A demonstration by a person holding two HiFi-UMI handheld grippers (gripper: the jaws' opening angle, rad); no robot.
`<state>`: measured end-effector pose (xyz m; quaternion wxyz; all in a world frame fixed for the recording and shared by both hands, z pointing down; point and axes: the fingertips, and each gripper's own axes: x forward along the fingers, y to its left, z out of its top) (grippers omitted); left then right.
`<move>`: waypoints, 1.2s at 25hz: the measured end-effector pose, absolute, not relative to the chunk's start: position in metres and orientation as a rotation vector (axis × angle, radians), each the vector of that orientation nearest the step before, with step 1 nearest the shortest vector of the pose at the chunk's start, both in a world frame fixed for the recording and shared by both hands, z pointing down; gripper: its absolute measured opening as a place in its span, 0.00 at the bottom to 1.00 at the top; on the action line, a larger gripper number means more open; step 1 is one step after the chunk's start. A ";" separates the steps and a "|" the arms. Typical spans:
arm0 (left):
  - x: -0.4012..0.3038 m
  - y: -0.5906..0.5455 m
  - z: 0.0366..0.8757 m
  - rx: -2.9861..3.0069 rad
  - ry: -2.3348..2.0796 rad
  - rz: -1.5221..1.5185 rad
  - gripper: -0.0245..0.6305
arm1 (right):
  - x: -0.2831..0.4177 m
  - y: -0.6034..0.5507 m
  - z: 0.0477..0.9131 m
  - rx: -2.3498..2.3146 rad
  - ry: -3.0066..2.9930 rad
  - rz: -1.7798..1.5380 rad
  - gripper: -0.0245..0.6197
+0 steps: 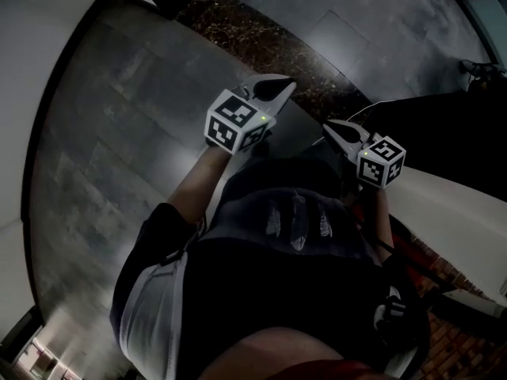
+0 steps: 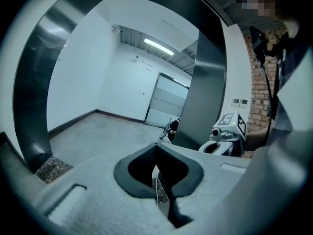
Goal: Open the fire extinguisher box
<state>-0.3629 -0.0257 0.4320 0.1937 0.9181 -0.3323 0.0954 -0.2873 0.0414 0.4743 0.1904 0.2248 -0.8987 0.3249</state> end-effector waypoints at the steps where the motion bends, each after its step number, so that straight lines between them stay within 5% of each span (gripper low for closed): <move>1: -0.364 -0.025 0.428 2.587 -0.929 0.247 0.04 | -0.289 0.037 0.470 0.667 -2.542 0.900 0.04; 11: -0.356 -0.055 0.414 2.582 -0.868 0.027 0.04 | -0.265 -0.036 0.442 0.917 -2.727 0.891 0.04; 30: -0.212 -0.201 0.421 2.619 -0.825 0.348 0.04 | -0.116 -0.182 0.476 1.043 -2.726 1.062 0.04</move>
